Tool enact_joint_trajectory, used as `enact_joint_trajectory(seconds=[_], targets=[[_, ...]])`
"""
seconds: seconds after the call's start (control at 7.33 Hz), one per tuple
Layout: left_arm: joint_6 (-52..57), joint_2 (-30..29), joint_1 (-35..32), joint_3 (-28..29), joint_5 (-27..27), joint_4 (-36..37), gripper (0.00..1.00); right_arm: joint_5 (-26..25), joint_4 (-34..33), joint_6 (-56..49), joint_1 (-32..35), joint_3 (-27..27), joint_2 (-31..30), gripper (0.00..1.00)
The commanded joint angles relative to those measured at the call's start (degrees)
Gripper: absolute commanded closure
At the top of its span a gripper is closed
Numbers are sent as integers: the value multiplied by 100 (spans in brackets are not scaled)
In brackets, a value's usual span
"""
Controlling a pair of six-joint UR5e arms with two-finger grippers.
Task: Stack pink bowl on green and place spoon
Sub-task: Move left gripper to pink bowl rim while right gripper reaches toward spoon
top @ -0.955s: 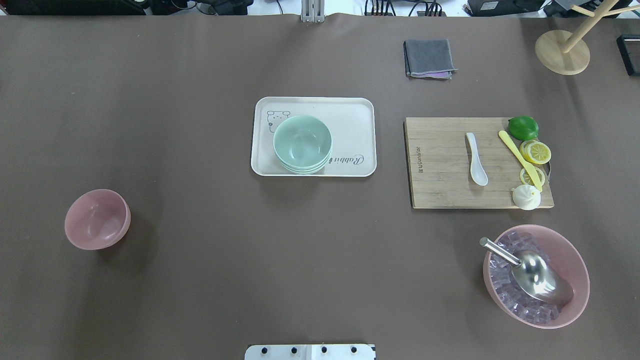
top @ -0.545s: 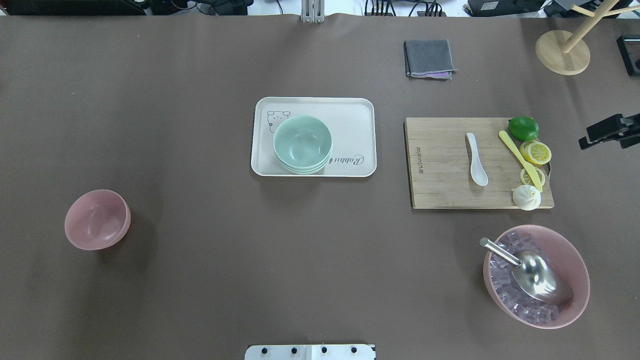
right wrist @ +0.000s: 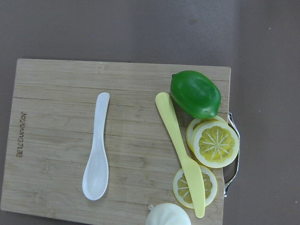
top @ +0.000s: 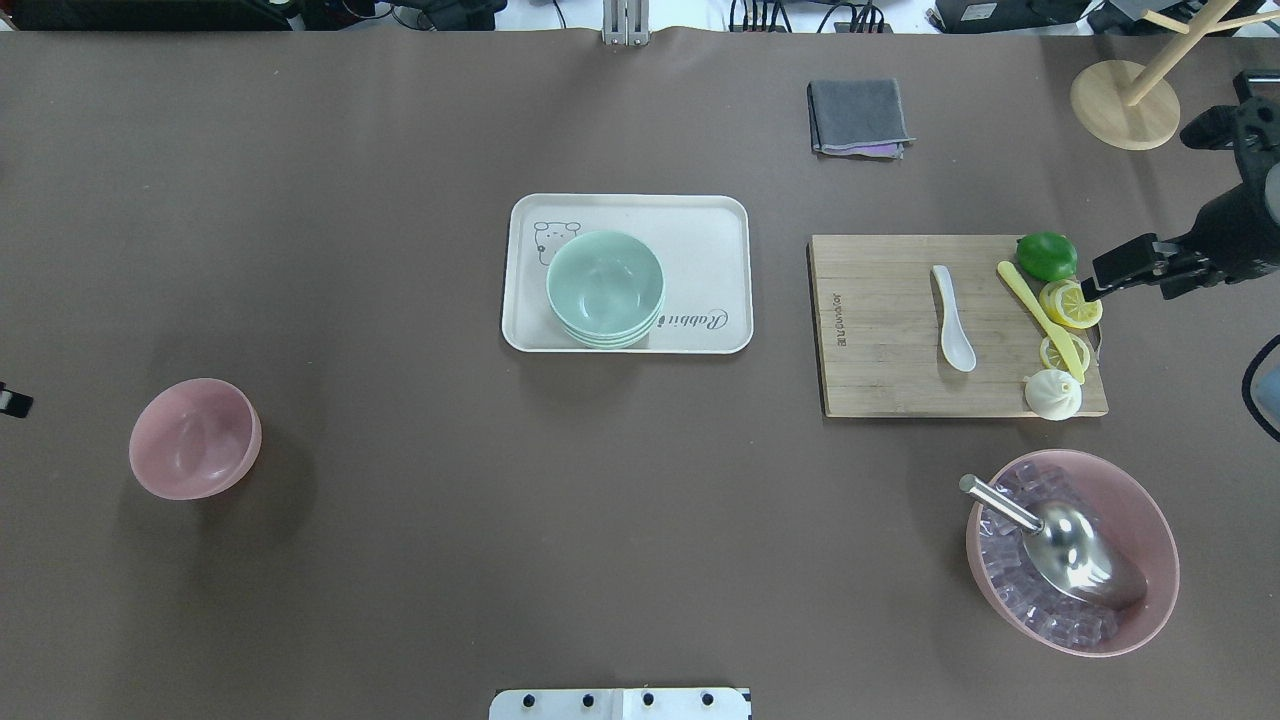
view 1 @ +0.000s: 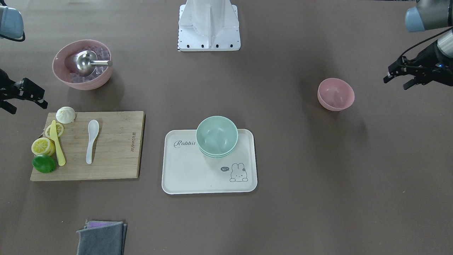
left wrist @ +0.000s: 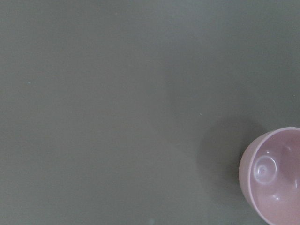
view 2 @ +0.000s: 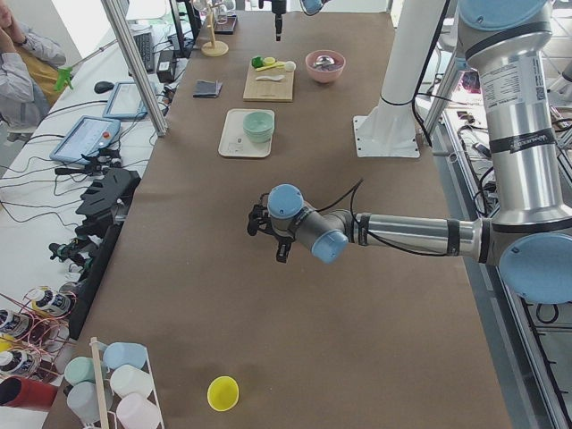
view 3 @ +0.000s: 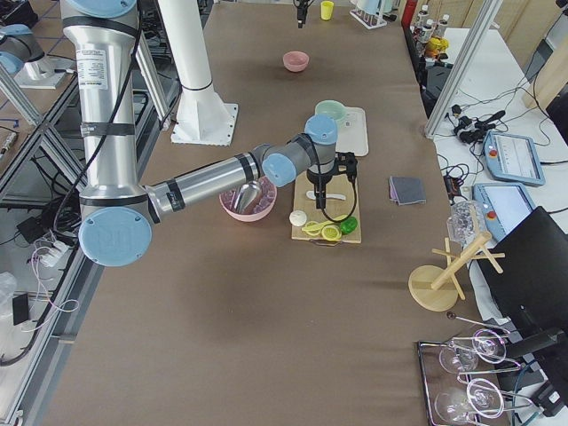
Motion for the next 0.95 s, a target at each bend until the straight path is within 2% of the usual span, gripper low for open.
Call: enact_joint_trajectory(seconds=[0.0,0.27,0.41,0.55,0.68,0.82], targets=[[-1062,-185,1067,179,609,-742,12,7,3,-55,-261,-5,230,1],[-1258,-457,1272,488,656,-1026,16,33,-5,-73,-454,-31,345,1],[-1328,-528,1290,506,656,-1026,23,25,-5,-56,-455,-31,345,1],[-1434,-564,1334,497,656,-1026,38,-45,-5,-21,-455,-31,337,1],[-1443,-555,1334,489,656,-1070,99,-46,-14,23,-446,-40,328,1],[-1443,-573,1334,506,664,-1096,100,-142,-14,23,-446,-101,336,1]])
